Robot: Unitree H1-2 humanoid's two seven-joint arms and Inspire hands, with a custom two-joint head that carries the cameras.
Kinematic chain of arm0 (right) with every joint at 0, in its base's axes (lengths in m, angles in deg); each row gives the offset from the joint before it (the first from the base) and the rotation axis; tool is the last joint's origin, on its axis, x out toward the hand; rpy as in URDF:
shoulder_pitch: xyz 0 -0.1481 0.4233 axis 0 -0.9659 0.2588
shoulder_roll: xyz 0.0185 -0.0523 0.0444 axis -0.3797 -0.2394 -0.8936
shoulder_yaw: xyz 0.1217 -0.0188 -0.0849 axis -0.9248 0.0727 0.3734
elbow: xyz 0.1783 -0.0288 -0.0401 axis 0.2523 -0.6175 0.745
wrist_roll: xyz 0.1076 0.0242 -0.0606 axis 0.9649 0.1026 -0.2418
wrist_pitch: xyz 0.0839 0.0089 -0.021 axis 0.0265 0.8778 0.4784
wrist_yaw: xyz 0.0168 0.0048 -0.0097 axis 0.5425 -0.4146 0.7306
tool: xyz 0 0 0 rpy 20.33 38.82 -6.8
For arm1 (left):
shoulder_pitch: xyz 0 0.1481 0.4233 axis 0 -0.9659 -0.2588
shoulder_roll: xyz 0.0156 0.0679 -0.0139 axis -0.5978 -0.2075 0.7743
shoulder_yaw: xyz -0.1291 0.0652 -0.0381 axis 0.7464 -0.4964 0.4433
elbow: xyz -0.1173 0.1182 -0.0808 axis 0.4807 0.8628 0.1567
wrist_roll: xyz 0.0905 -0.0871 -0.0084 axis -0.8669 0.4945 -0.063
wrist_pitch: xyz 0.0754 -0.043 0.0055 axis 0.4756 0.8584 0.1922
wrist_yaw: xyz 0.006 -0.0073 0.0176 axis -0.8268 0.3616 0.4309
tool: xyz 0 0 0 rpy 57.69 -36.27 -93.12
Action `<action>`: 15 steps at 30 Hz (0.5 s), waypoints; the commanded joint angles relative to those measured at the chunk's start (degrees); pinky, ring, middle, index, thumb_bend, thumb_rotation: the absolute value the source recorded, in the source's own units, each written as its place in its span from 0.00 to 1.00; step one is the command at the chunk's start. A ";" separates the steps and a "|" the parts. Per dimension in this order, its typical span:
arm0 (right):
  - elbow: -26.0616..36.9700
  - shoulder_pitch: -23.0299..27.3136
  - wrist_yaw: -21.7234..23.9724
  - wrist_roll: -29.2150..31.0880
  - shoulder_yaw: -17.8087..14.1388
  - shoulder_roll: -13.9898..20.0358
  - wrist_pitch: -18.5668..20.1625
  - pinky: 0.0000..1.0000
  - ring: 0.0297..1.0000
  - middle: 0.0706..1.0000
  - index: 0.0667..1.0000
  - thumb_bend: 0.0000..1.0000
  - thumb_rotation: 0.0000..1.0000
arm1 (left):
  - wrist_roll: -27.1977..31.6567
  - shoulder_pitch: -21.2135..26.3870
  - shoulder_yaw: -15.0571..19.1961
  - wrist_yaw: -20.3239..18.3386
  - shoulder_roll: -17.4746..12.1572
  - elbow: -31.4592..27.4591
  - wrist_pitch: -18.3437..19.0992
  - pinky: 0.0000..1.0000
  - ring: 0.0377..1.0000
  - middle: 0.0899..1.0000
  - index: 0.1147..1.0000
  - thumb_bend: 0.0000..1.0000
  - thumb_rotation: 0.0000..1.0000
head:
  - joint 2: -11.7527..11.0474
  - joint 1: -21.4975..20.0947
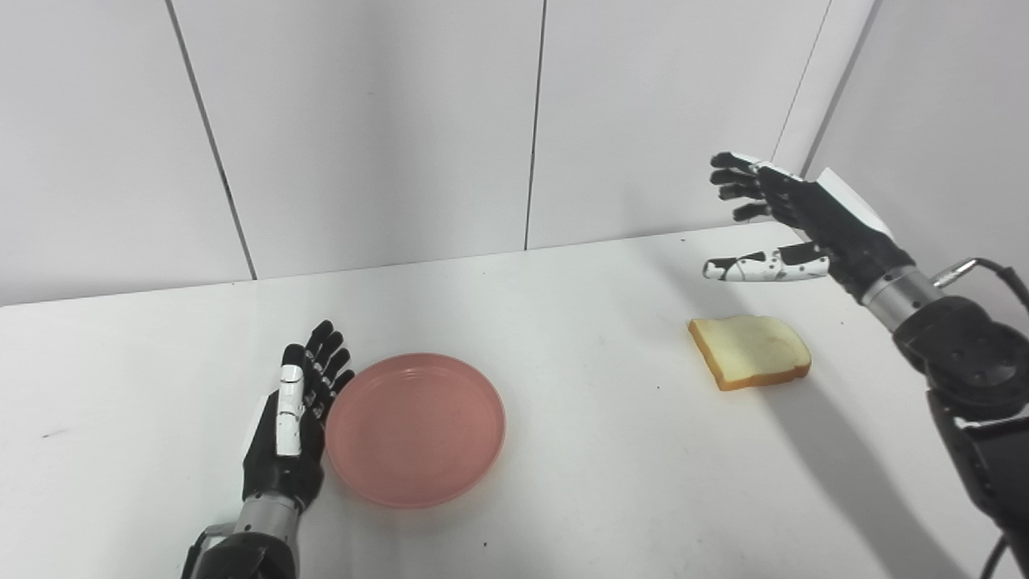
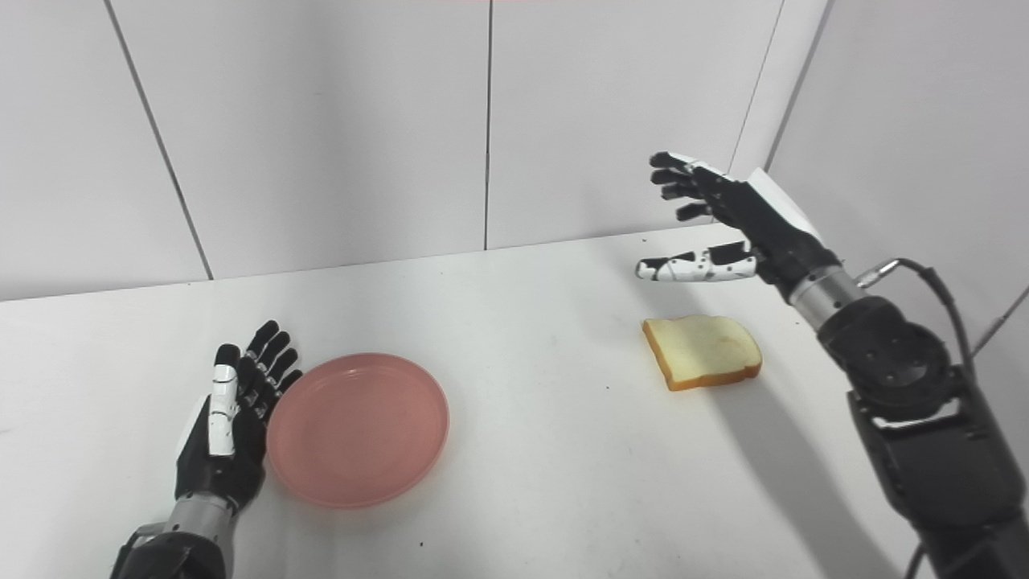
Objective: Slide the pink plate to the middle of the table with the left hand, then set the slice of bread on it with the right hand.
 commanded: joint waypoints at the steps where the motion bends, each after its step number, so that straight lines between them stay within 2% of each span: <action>1: -0.51 0.76 0.29 -2.31 -0.27 3.46 -2.99 0.72 0.81 0.83 0.83 0.76 0.23 | -0.39 0.74 0.17 0.38 -0.41 0.03 0.64 0.94 0.97 0.96 0.91 0.65 0.99 | 0.08 0.08; 3: -1.73 0.57 0.31 -4.19 -0.01 4.56 -3.81 0.74 0.81 0.82 0.82 0.78 0.18 | -0.57 0.73 0.01 0.21 -0.62 0.05 0.57 0.94 0.97 0.96 0.91 0.65 0.99 | 0.13 -0.61; 7: -3.27 0.33 1.02 -8.38 0.84 6.68 -2.96 0.81 0.85 0.81 0.81 0.82 0.16 | -0.35 0.69 0.19 0.23 -0.94 -0.21 1.21 0.95 0.96 0.96 0.90 0.66 1.00 | -0.10 -2.15; 12: -5.74 1.40 3.86 -12.97 4.57 10.03 -2.68 0.89 0.91 0.86 0.83 0.85 0.17 | 0.79 0.75 0.66 -0.48 -1.52 -0.52 1.69 0.97 0.97 0.97 0.91 0.66 0.99 | -0.34 -3.41; 15: -8.05 2.73 5.97 -13.07 6.09 11.18 -3.09 0.94 0.94 0.87 0.88 0.89 0.14 | 1.31 0.71 0.88 -0.87 -1.75 -1.08 2.09 0.98 0.99 0.98 0.92 0.66 0.98 | -0.26 -4.10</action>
